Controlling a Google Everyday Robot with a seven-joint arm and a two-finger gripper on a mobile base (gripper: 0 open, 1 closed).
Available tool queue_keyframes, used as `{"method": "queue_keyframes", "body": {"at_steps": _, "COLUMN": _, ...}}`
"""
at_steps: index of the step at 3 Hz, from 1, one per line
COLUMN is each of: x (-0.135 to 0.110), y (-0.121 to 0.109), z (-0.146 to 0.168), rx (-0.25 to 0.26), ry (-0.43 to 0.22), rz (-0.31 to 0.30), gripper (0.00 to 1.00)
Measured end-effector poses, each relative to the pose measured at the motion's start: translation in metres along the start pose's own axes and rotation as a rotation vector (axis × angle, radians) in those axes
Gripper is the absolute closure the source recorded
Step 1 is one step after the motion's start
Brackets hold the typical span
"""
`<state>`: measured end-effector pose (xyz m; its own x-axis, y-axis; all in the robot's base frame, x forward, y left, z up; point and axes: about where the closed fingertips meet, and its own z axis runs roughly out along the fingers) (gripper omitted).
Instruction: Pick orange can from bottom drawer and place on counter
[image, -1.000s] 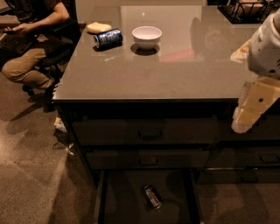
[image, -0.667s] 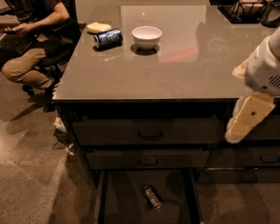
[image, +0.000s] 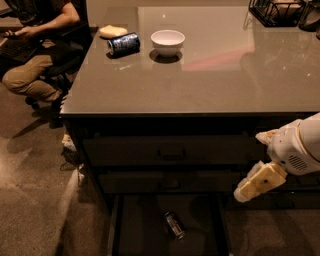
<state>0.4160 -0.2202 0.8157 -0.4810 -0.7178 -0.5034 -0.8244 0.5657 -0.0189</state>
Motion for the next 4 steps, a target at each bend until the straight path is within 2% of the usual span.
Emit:
{"method": "queue_keyframes", "body": {"at_steps": 1, "x": 0.000, "y": 0.000, "z": 0.000, "rx": 0.000, "ry": 0.000, "rz": 0.000, "gripper": 0.00}}
{"method": "queue_keyframes", "body": {"at_steps": 2, "x": 0.013, "y": -0.004, "z": 0.022, "rx": -0.051, "ry": -0.018, "rz": 0.018, "gripper": 0.00}}
{"method": "queue_keyframes", "body": {"at_steps": 4, "x": 0.056, "y": -0.013, "z": 0.099, "rx": -0.218, "ry": -0.135, "rz": 0.088, "gripper": 0.00}}
